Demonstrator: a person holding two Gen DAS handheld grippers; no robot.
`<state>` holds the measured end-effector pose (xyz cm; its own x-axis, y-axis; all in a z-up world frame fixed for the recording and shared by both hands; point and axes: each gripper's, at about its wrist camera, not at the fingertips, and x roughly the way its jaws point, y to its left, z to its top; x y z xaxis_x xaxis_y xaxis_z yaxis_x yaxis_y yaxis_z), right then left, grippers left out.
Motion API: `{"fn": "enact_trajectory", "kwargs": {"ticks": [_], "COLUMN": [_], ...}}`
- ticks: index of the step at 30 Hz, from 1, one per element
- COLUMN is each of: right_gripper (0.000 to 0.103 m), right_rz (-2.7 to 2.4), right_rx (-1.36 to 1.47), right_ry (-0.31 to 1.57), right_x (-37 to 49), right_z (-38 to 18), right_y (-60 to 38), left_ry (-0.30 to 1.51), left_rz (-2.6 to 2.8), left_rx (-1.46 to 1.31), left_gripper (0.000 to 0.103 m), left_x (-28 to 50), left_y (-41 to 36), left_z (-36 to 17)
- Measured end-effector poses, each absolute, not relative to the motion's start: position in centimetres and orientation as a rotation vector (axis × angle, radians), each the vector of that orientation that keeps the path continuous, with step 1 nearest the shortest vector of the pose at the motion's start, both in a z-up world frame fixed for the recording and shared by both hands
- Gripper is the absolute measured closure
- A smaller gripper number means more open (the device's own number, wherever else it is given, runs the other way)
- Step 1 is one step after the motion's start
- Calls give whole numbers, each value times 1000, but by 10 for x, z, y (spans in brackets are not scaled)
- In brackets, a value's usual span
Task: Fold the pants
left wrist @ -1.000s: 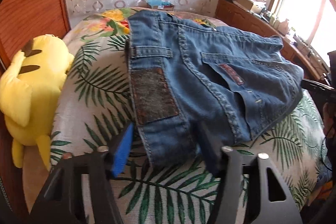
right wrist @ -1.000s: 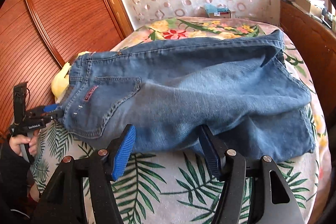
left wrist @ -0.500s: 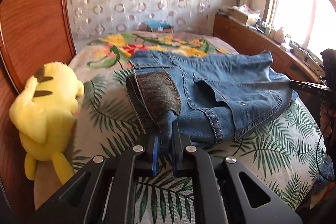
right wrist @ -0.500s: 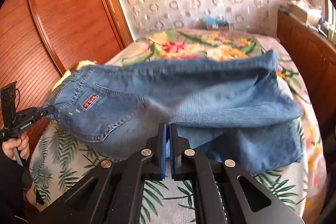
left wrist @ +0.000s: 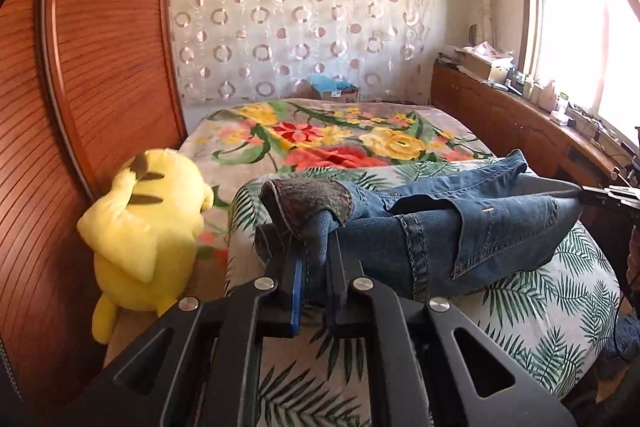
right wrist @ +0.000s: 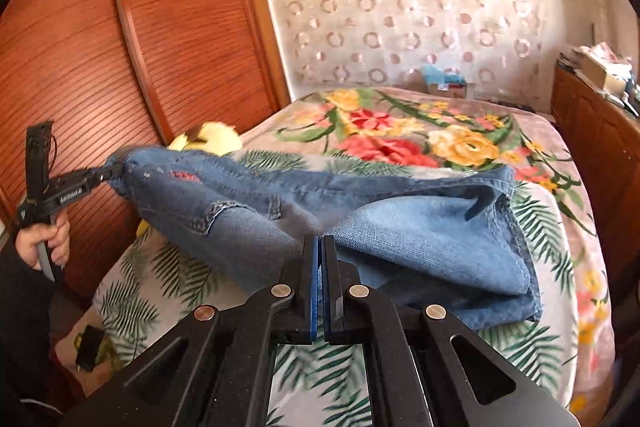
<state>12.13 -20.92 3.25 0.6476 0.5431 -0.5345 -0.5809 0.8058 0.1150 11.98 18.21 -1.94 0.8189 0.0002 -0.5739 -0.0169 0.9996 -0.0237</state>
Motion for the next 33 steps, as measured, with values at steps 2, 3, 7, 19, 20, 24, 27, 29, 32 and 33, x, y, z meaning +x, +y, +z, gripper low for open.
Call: {"fn": "enact_trajectory", "kwargs": {"ticks": [2,3,7,19,20,24,27,29,32,33], "right_gripper": [102,102,102,78,76,73,69,67,63,62], "right_rz": [643,644,659,564,547,466,415,382,345,335], "right_rx": [-84,-82,-63,-36,-26,-5,8,6,11,14], "right_ry": [605,625,676,672,669,652,651,651,664,671], "right_x": [114,113,116,121,121,130,138,142,154,159], "right_z": [24,19,4,14,15,15,13,11,5,2], "right_y": [-204,-204,-209,-251,-258,-283,-297,-304,-309,-309], "left_ry": [650,673,730,720,714,698,694,692,688,687], "left_rz": [10,10,12,19,10,-40,-74,-98,-136,-151], "left_rx": [-36,-31,-18,-30,-26,-43,-32,-31,-22,-16], "left_gripper": [93,93,92,52,41,22,22,22,22,22], "left_x": [114,112,106,82,82,88,97,102,109,112], "left_y": [185,184,178,170,167,153,136,124,105,97], "left_z": [-32,-40,-65,-61,-60,-58,-60,-61,-63,-65]}}
